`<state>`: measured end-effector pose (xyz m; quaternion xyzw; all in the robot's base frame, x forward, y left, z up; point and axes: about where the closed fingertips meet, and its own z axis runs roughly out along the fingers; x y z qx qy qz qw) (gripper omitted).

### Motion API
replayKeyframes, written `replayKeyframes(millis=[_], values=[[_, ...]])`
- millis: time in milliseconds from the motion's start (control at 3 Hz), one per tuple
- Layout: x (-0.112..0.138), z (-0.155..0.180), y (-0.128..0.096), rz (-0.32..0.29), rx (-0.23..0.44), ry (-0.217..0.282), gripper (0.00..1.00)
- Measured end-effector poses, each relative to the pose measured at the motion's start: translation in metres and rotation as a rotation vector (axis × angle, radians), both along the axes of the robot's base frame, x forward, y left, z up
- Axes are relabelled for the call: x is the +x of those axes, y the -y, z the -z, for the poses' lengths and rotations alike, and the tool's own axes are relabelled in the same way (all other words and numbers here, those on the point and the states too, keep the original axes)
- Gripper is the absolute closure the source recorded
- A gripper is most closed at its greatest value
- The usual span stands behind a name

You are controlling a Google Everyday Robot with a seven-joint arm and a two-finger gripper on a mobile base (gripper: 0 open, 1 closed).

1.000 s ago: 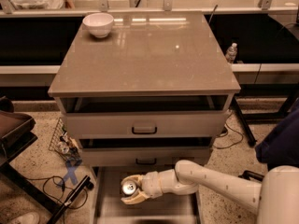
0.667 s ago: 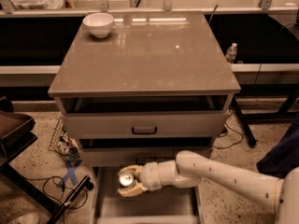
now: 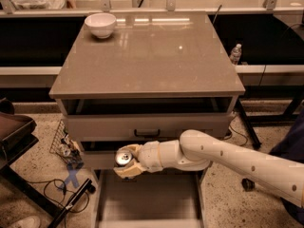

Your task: Pick pepsi can from bottom drawer and place on counter

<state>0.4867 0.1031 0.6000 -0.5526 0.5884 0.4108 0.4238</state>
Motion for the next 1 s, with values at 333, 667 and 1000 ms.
replayKeyframes(millis=[333, 667, 1000], values=[[0.0, 0.0, 0.0, -0.001, 0.0, 0.0, 1.0], [0.003, -0.046, 0.005, 0.028, 0.051, -0.006, 1.0], [0.005, -0.115, 0.015, 0.092, 0.102, -0.014, 1.0]])
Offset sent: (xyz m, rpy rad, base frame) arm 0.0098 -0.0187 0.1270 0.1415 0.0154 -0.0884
